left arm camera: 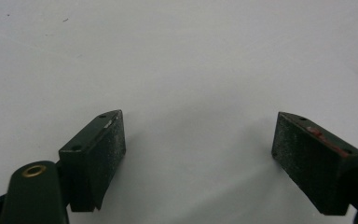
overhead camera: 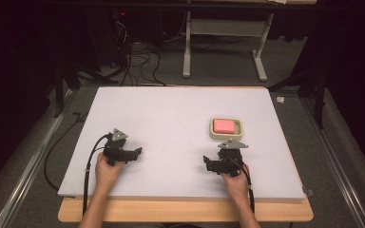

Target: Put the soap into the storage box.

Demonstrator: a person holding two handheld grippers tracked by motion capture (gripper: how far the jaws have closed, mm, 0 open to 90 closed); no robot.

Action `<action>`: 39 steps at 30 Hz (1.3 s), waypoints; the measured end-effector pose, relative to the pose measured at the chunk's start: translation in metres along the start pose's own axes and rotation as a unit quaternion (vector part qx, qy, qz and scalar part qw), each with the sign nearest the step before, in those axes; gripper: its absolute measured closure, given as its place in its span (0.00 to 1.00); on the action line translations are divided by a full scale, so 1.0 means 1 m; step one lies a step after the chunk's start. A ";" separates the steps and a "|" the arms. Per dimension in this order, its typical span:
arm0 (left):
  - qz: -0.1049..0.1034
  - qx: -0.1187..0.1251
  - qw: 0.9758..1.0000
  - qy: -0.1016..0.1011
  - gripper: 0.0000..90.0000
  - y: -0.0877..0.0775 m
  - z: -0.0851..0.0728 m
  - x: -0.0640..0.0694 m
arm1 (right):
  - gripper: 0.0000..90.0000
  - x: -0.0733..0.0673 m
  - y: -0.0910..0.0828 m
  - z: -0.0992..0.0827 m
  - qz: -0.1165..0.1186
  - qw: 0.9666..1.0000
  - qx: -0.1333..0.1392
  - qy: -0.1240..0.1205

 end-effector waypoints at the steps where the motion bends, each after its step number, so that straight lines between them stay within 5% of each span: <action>1: 0.000 0.000 1.000 0.000 0.20 0.000 0.000 0.000 | 0.19 0.000 0.000 0.000 0.000 1.000 -0.001 0.000; 39: 0.000 0.000 1.000 0.000 0.20 0.000 0.000 0.000 | 0.20 -0.003 0.019 -0.006 -0.016 0.999 -0.026 -0.008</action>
Point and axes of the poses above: each handheld gripper's, and its own axes: y roughly forward along the jaws, z roughly out of its top, x roughly to its right, the point moved 7 cm from there along y, roughly forward along the jaws, and after that the axes turned 12 degrees about -z, right-handed, at the moved point
